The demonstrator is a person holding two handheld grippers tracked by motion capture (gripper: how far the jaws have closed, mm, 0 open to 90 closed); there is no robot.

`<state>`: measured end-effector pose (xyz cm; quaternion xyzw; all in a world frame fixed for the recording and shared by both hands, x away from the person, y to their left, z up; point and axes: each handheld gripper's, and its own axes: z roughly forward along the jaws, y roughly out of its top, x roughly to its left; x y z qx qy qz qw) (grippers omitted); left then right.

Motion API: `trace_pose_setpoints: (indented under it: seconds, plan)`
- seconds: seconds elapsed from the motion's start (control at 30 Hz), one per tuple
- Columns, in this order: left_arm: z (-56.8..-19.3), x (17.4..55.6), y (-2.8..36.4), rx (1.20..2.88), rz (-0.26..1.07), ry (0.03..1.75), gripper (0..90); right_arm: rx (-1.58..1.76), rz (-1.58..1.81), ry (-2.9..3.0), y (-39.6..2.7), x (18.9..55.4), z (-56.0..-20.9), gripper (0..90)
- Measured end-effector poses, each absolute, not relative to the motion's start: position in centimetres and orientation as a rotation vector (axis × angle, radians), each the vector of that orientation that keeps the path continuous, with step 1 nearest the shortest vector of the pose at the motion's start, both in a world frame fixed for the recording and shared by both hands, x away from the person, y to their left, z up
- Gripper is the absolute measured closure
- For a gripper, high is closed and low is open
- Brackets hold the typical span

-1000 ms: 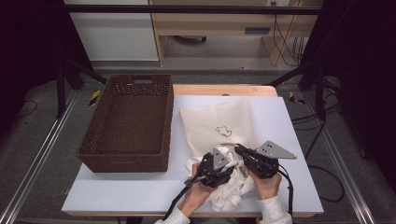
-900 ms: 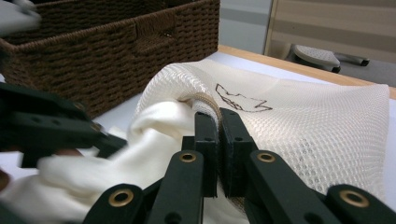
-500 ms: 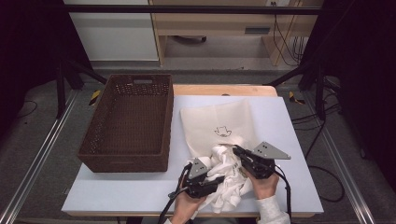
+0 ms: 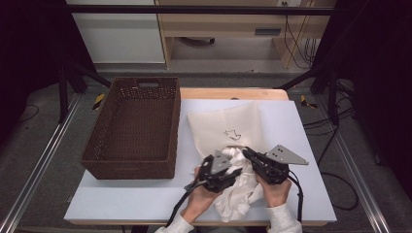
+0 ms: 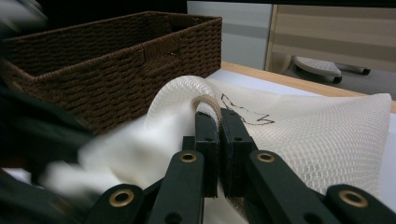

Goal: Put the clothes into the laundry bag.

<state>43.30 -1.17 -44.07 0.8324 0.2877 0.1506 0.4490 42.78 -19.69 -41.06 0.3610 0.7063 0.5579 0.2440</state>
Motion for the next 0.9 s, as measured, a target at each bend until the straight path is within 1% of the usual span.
trace_pose_setpoints:
  seconds: [0.03,0.07,0.17,0.23,0.33,0.37,0.47,0.5,0.53,0.63,0.7,0.77,0.9]
  plan:
    - [-45.1,43.7,-2.1,2.112,0.402,0.715,66.9,0.986,1.541,1.928,-19.8,42.7,-41.1,87.4]
    - [-45.9,44.1,-2.5,2.124,0.403,0.728,66.3,0.983,1.542,1.925,-20.0,42.7,-41.0,87.4]
    - [-45.9,44.2,-1.9,2.066,0.366,0.758,63.5,0.980,1.502,1.928,-20.0,42.7,-41.0,87.4]
    - [-45.6,43.8,-1.3,2.047,0.379,0.749,56.4,0.987,1.499,1.941,-20.1,42.9,-41.3,87.4]
    - [-44.5,42.7,0.3,2.003,0.391,0.753,32.6,0.993,1.448,1.966,-19.8,43.1,-42.0,87.2]
    - [-44.0,42.2,1.3,1.980,0.414,0.753,27.4,0.990,1.443,1.968,-19.7,43.1,-42.2,87.2]
    - [-43.3,41.8,3.6,1.946,0.442,0.773,23.0,0.991,1.441,1.974,-19.7,43.2,-42.4,87.0]
    - [-43.4,42.0,4.3,1.952,0.431,0.792,22.2,0.992,1.438,1.975,-19.8,43.2,-42.4,87.0]
    - [-43.8,42.5,5.0,1.947,0.389,0.820,21.7,0.995,1.435,1.977,-19.7,43.2,-42.5,87.0]
    - [-45.3,43.8,5.5,1.944,0.260,0.873,21.6,0.995,1.408,1.998,-19.4,43.4,-42.8,87.0]
    - [-46.5,44.3,4.9,1.964,0.219,0.894,22.7,0.986,1.384,2.007,-19.2,43.5,-43.0,86.9]
    - [-46.9,44.0,4.4,1.974,0.229,0.890,29.6,0.989,1.382,2.013,-19.2,43.6,-43.2,87.0]
    - [-46.0,42.8,4.2,1.989,0.309,0.858,57.2,1.010,1.404,2.011,-19.4,43.8,-43.5,87.0]
